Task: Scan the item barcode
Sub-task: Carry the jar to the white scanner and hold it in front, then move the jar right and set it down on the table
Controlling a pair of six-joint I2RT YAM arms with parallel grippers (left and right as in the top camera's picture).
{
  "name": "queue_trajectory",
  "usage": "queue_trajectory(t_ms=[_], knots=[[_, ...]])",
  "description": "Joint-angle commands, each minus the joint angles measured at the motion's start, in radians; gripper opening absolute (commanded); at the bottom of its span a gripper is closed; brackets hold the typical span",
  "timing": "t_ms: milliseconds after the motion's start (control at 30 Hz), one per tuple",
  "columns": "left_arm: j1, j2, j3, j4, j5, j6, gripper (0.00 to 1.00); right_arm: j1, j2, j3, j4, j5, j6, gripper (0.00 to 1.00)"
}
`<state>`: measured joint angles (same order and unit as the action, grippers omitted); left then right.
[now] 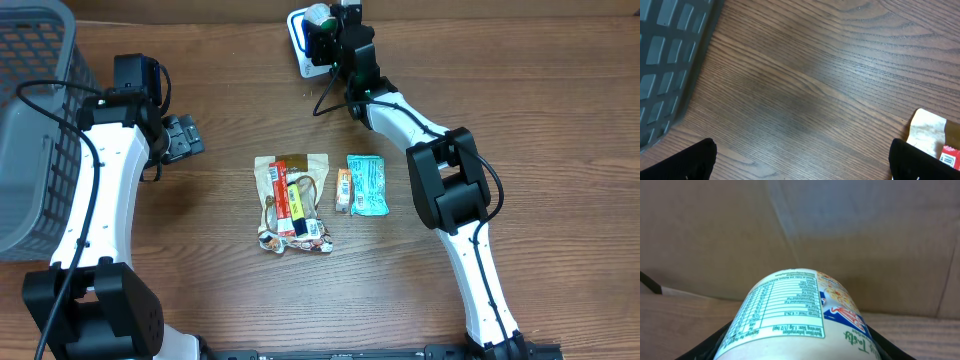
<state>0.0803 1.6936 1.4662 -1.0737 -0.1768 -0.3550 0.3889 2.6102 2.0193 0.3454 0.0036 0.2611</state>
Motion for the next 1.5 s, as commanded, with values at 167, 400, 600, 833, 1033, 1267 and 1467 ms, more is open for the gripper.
queue_trajectory(t_ms=[167,400,600,833,1033,1267,1467], knots=[[-0.002,-0.014,0.014,0.001,-0.006,0.019,1.00,0.008,-0.019,0.019,0.047,-0.006,0.024,0.04],[-0.002,-0.014,0.014,0.001,-0.006,0.019,1.00,-0.003,-0.169,0.019,0.040,-0.006,0.022,0.04],[-0.002,-0.014,0.014,0.001,-0.006,0.019,1.00,-0.012,-0.355,0.019,-0.072,-0.006,0.018,0.04],[-0.002,-0.014,0.014,0.001,-0.006,0.019,1.00,-0.016,-0.588,0.019,-0.257,-0.005,-0.034,0.04],[-0.002,-0.014,0.014,0.001,-0.006,0.019,1.00,-0.017,-0.768,0.019,-0.523,-0.005,-0.034,0.04],[-0.002,-0.014,0.014,0.001,-0.006,0.019,1.00,-0.043,-0.895,0.019,-0.948,0.021,-0.035,0.04],[-0.002,-0.014,0.014,0.001,-0.006,0.019,1.00,-0.116,-0.889,-0.009,-1.373,0.181,-0.034,0.04]])
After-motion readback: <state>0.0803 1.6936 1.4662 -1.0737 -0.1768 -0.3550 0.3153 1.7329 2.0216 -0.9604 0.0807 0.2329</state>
